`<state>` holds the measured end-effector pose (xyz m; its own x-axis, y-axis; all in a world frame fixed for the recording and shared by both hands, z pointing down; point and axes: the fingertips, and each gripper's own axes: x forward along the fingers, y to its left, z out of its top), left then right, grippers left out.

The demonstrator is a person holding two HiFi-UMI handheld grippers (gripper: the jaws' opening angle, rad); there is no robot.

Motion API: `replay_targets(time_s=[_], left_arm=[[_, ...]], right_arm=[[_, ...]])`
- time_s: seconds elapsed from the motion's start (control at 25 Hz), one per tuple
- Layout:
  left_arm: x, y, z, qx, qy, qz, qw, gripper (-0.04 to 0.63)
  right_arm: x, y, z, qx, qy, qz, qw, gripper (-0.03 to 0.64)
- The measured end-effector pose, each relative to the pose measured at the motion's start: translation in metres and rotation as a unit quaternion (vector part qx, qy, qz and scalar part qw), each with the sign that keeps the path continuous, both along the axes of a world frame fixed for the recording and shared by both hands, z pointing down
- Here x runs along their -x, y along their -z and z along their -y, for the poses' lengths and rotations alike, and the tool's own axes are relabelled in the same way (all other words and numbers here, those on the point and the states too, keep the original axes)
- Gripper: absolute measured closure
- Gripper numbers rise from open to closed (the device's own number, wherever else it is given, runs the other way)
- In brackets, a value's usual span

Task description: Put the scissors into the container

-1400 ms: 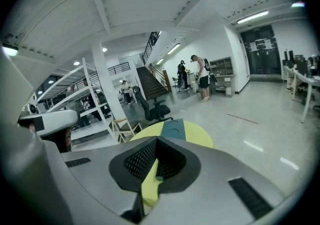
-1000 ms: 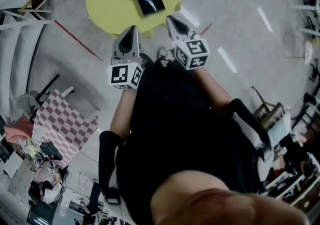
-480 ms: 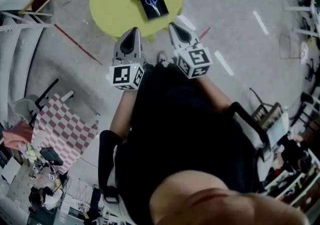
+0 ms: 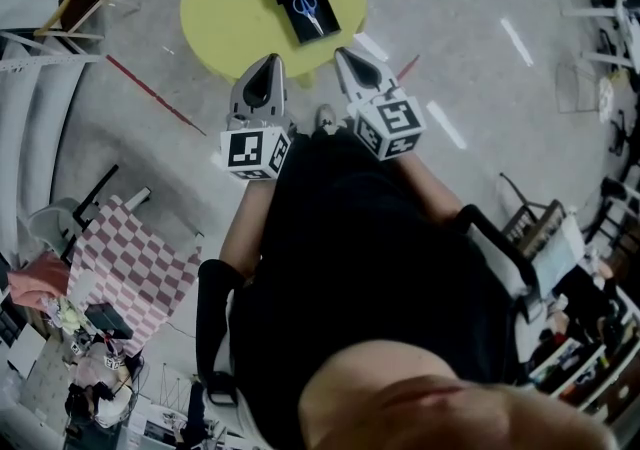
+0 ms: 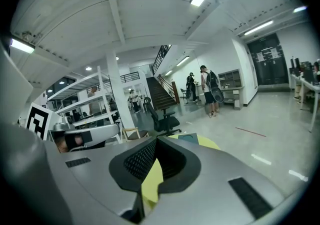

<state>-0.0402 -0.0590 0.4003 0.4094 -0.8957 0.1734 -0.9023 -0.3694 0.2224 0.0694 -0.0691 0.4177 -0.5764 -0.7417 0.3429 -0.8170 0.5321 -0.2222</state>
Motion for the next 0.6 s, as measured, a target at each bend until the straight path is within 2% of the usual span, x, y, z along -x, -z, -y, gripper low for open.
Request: replay_targets(time_s=[0.6], left_arm=[[0.0063, 0.0027, 0.0088, -0.001, -0.004, 0.0, 1.0, 0.598]], right_arm=[[0.0095, 0.0033, 0.0051, -0.005, 0.004, 0.001, 1.0, 0.618]])
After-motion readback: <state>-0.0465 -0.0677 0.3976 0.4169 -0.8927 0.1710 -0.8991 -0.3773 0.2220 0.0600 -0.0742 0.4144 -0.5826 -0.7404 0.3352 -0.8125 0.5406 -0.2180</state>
